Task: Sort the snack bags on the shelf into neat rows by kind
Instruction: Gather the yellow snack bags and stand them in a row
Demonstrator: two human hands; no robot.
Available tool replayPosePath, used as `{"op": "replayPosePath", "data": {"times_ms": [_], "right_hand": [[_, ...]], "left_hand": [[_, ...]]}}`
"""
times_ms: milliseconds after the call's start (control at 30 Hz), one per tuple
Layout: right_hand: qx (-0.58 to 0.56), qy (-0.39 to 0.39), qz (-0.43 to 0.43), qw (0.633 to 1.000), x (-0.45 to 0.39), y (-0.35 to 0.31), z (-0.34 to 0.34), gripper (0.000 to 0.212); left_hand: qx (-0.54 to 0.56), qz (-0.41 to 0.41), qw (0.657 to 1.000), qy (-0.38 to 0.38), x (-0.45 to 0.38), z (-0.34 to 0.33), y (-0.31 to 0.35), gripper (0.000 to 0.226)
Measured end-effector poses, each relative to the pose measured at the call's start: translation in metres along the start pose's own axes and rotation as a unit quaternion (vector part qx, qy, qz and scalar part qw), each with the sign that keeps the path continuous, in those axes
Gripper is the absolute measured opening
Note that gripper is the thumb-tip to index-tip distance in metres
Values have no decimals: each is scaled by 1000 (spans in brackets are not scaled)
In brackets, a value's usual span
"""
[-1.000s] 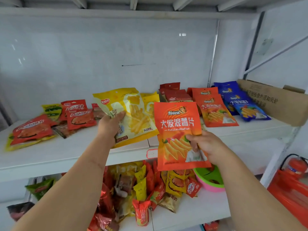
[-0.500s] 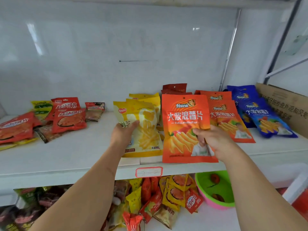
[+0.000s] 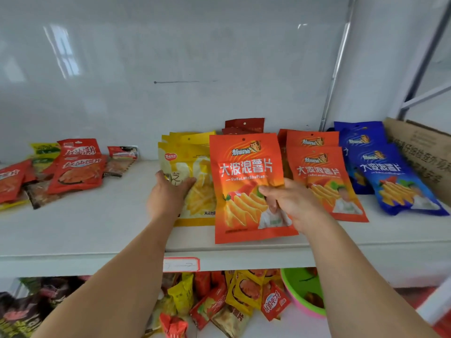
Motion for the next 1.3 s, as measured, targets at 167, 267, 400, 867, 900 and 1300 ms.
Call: {"op": "replayPosePath", "data": {"times_ms": [167,267,400,867,900,1300], "right_hand": [[-3,-5,-3,1000,3,6,7,30],[-4,-6,-6,1000,9,8,11,28],[1,14,-4,1000,17,9,23,29],[-30,55,9,998,11,59,116,24],[-34,53,12,998,7,64,123,25],[53,108,18,993,-43,116,150,16]], "left_hand": [[-12,-2,1000,2,-1,-1,3,84],[-33,8,999,-2,2,1,7,86],[-33,4,999,9,0,-1,5,85],[-23,-535,836,119,99,-73,79,24],[-16,-576,811,103,114,-85,89,19],[-87,-602,794,-18,177,-172,102,15]]}}
Point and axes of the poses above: each hand's wrist, its own x-axis away from the middle knuckle, its own z-axis out of the back of the hand, y = z × x, the point moved 1 cm from there along -x, towards the middle knuckle, and after that the axes turned 15 degrees about x, right-handed, at the moved point
